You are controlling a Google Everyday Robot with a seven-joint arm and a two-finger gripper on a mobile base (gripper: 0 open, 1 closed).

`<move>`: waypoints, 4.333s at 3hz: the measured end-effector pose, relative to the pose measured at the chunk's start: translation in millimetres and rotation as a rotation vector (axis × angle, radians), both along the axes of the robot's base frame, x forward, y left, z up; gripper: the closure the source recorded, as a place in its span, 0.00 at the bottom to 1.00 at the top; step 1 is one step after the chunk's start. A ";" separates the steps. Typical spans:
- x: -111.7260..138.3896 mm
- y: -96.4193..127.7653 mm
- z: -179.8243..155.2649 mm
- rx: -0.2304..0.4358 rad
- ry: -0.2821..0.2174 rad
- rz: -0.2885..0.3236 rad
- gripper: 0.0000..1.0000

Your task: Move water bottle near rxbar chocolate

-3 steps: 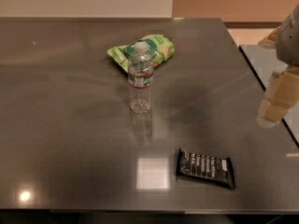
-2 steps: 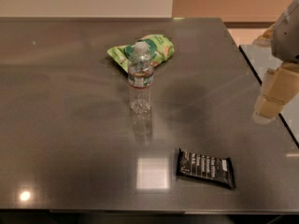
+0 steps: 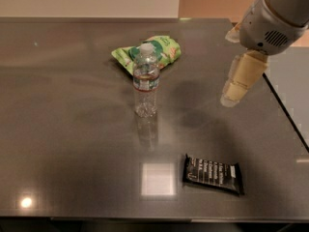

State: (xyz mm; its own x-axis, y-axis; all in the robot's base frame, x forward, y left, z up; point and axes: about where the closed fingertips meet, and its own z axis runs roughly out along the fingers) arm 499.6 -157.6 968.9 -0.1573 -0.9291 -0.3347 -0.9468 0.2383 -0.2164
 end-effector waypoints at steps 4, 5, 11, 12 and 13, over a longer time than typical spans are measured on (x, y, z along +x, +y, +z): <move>62.2 122.2 -23.9 0.281 0.073 0.110 0.00; 60.0 139.3 -25.9 0.332 0.088 0.130 0.00; 33.0 142.7 4.3 0.511 0.132 0.189 0.96; 18.9 113.5 24.1 0.525 0.122 0.171 1.00; 1.1 84.3 33.6 0.543 0.115 0.142 1.00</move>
Offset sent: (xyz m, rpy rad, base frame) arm 0.0713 0.1080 -0.0237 0.2411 0.0515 0.0909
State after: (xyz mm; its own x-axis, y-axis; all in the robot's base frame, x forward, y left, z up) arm 500.8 -73.3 1002.5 -0.1074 -0.6433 -0.7580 -0.9878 0.1555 0.0080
